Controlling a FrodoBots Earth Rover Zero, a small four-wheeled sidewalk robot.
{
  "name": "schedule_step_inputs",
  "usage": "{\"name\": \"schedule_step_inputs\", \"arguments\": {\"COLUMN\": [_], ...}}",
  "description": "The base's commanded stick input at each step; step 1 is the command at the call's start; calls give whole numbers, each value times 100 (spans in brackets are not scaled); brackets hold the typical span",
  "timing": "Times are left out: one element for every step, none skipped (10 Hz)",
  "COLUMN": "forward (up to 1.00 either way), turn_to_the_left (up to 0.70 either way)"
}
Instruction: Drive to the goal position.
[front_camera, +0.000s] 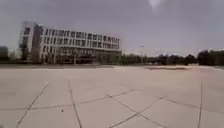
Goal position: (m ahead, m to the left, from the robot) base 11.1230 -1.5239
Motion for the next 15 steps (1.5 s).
{"name": "schedule_step_inputs", "arguments": {"forward": [0,0,0,0,0,0,0,29,27,26,25,25,25,25,25], "turn_to_the_left": [98,97,96,95,94,92,91,-58,-54,-52,-49,-51,-51,-50,-50]}}
